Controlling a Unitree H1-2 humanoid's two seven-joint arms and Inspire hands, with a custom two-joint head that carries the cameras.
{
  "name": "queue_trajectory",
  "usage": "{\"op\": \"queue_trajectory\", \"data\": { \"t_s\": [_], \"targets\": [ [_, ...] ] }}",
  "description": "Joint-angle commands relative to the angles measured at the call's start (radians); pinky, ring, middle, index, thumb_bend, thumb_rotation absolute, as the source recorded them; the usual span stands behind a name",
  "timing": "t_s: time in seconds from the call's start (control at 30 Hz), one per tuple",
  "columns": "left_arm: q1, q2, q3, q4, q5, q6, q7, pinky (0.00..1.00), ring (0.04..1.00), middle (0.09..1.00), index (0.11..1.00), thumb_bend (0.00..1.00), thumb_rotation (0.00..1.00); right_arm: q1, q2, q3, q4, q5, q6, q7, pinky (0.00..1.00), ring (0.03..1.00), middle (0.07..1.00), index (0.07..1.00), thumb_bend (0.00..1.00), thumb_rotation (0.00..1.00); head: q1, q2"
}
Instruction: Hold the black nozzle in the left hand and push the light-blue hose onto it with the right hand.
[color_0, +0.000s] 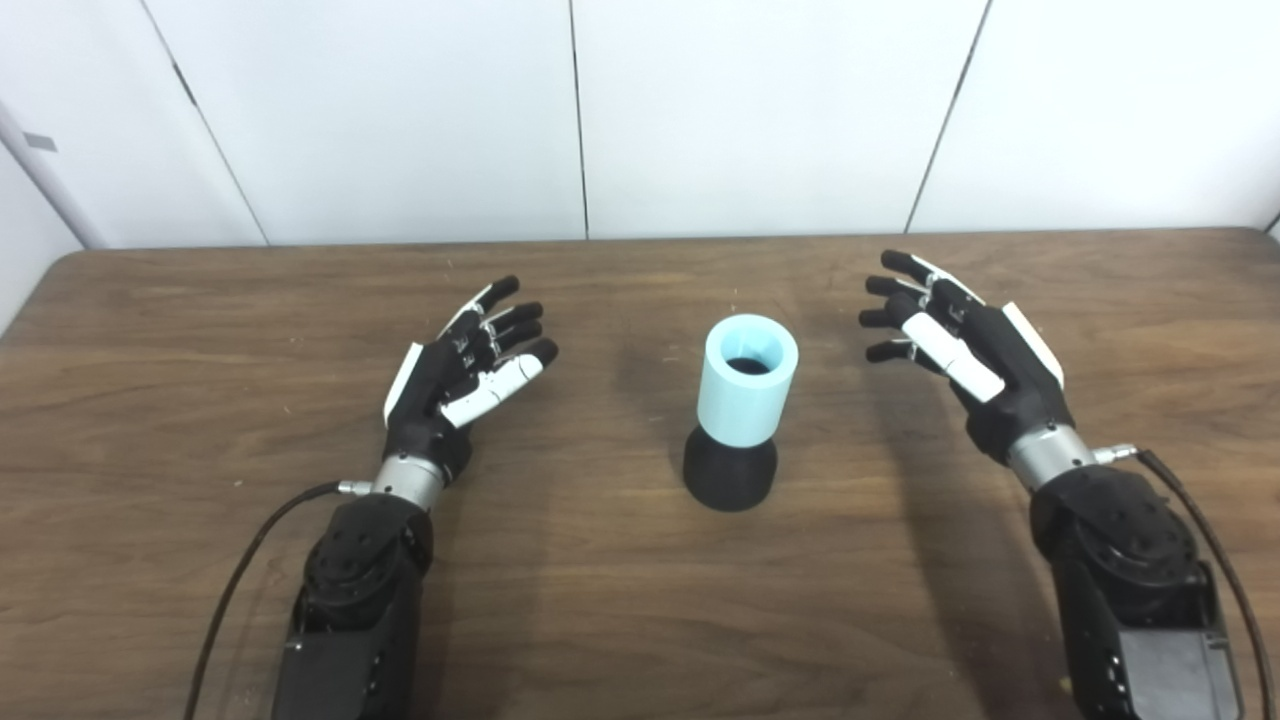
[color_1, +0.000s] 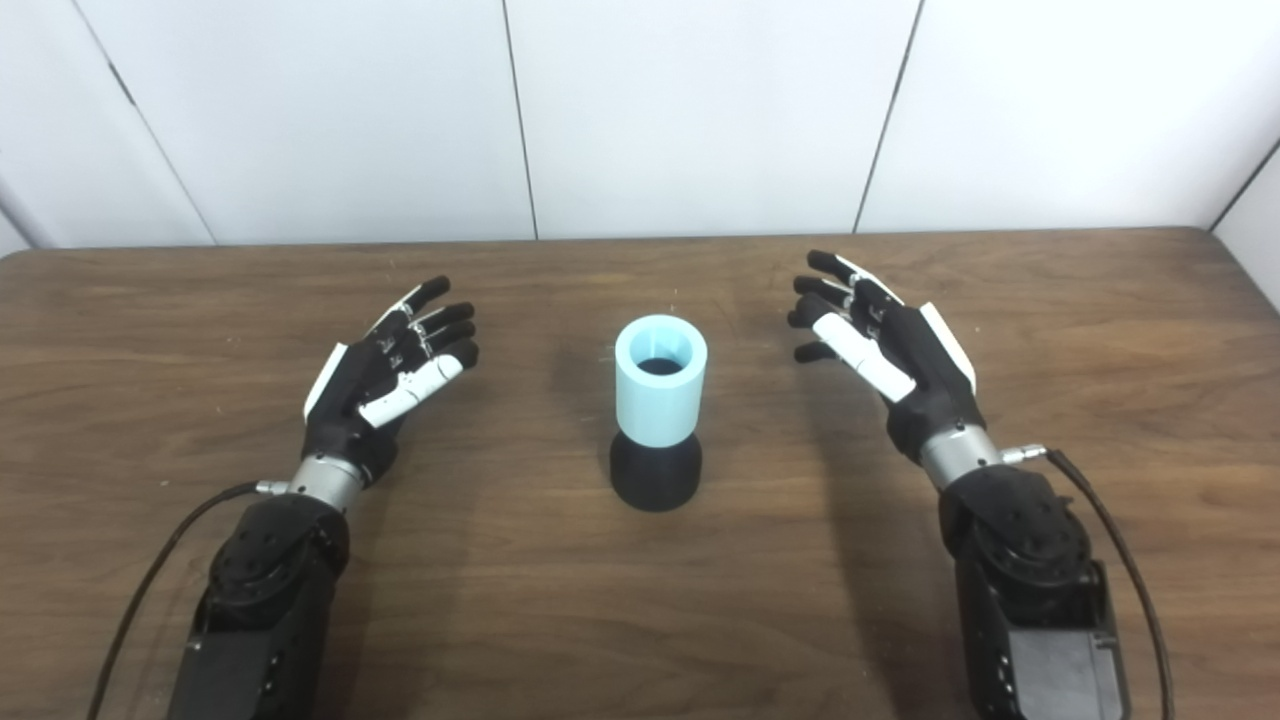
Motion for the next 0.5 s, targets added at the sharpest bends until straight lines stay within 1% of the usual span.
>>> {"op": "queue_trajectory", "data": {
  "t_s": [0.0,0.1,0.23,0.3,0.33,0.37,0.4,0.43,0.47],
  "targets": [
    [-0.027,0.0,0.005,-0.041,-0.027,-0.003,0.003,0.7,0.806,0.792,0.828,0.54,0.22,-0.026,-0.002,-0.02,-0.014,0.023,-0.06,-0.015,0.61,0.757,0.834,0.875,0.51,0.59,0.001,0.002],
    [-0.021,-0.002,0.008,-0.046,-0.049,0.003,0.001,0.69,0.804,0.79,0.83,0.54,0.23,-0.016,0.017,-0.027,-0.01,0.034,-0.068,-0.036,0.6,0.759,0.829,0.873,0.51,0.57,-0.002,-0.002],
    [-0.017,0.013,-0.004,-0.045,-0.055,-0.003,-0.014,0.7,0.804,0.791,0.83,0.55,0.24,-0.005,0.028,-0.028,-0.008,0.045,-0.082,-0.048,0.6,0.759,0.827,0.874,0.51,0.56,-0.003,-0.01],
    [-0.015,0.025,-0.014,-0.045,-0.049,-0.01,-0.025,0.71,0.811,0.792,0.832,0.55,0.25,0.004,0.032,-0.03,-0.007,0.051,-0.094,-0.05,0.59,0.759,0.827,0.873,0.51,0.55,-0.003,-0.038],
    [-0.014,0.03,-0.018,-0.045,-0.046,-0.012,-0.028,0.72,0.816,0.795,0.835,0.56,0.26,0.008,0.033,-0.03,-0.006,0.053,-0.1,-0.051,0.59,0.756,0.827,0.871,0.51,0.54,-0.003,-0.038],
    [-0.01,0.036,-0.024,-0.044,-0.042,-0.02,-0.033,0.72,0.821,0.799,0.837,0.56,0.27,0.014,0.036,-0.032,-0.002,0.056,-0.112,-0.05,0.59,0.755,0.826,0.87,0.52,0.54,-0.006,-0.058],
    [-0.008,0.04,-0.028,-0.043,-0.04,-0.025,-0.036,0.72,0.823,0.802,0.838,0.56,0.27,0.019,0.038,-0.032,0.002,0.059,-0.121,-0.05,0.59,0.755,0.826,0.87,0.52,0.53,-0.006,-0.058],
    [-0.004,0.044,-0.033,-0.041,-0.039,-0.034,-0.039,0.73,0.825,0.804,0.839,0.57,0.27,0.026,0.04,-0.033,0.008,0.063,-0.136,-0.049,0.59,0.754,0.825,0.869,0.52,0.53,-0.011,-0.08],
    [0.0,0.049,-0.038,-0.038,-0.037,-0.044,-0.043,0.73,0.828,0.808,0.841,0.57,0.28,0.033,0.04,-0.034,0.017,0.069,-0.154,-0.045,0.6,0.753,0.824,0.867,0.52,0.53,-0.013,-0.083]
  ]
}}
